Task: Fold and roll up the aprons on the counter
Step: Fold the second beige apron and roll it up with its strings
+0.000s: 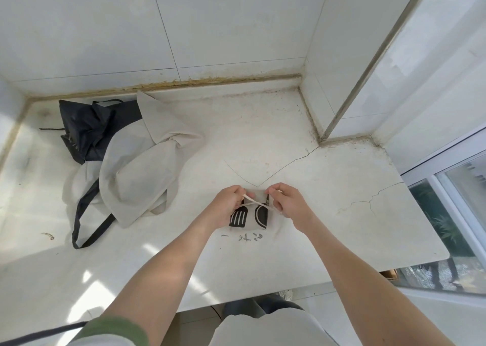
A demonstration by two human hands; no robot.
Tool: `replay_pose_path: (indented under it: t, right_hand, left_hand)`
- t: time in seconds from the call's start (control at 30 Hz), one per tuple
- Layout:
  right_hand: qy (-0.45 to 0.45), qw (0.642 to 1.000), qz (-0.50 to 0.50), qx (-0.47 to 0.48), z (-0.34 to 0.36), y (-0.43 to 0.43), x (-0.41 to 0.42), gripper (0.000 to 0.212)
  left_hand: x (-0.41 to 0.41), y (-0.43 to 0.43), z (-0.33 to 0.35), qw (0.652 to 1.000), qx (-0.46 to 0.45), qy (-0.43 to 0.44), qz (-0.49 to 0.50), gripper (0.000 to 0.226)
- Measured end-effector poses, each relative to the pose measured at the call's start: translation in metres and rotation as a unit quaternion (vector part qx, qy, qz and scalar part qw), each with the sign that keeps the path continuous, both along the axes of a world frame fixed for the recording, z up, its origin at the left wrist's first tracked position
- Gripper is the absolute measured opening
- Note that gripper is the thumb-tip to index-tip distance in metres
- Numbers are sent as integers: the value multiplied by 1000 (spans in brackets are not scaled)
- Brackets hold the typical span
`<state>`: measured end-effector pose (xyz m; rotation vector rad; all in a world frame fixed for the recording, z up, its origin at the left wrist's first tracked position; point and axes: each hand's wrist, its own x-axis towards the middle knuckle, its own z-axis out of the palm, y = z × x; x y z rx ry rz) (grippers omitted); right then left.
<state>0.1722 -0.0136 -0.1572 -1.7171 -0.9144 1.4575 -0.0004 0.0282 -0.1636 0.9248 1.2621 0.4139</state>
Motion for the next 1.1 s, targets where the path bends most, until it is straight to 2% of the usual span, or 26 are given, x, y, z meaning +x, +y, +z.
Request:
replay_pose_path:
  t: [0.17, 0.27, 0.37, 0.5, 0.57, 0.67, 0.73, 0.87, 0.97, 1.03, 1.1]
  right_hand:
    - [-182, 974, 134, 27, -5, -1, -2, 25]
    - [-193, 966, 163, 56, -5, -1, -1, 22]
    - [-198, 960, 188, 64, -4, 0, 0, 17]
    - [-259, 940, 211, 71, -8, 4, 2, 19]
    - [-290, 926, 229, 82, -12, 6, 1, 18]
    - [-313, 909, 257, 97, -22, 10, 5, 15]
    - [-307, 917, 237, 91, -26, 11, 12, 15]
    - [-291, 938, 176, 60, -15, 12, 15, 14]
    - [-121, 988, 87, 43, 4, 9, 7, 19]
    - [-22, 998, 32, 44, 14, 6, 3, 26]
    - [48, 997, 3, 52, 15, 4, 0, 23]
  left_hand:
    - [-4, 2, 4, 991, -93, -92, 28, 31]
    - [0, 6, 4, 988, -108, -95, 62, 35]
    - [5, 12, 6, 988, -115, -60, 84, 36]
    - [13, 15, 13, 985, -120, 48, 110, 36]
    - [11, 13, 14, 987, -82, 88, 110, 35]
    - [10, 14, 15, 993, -60, 65, 78, 32]
    - [12, 15, 14, 995, -73, 29, 68, 28]
    - [18, 12, 7, 983, -109, -35, 143, 12]
    - [21, 9, 5, 984, -101, -64, 131, 22]
    - [24, 8, 9, 987, -91, -75, 111, 21]
    - [26, 6, 17, 992, -70, -58, 86, 16]
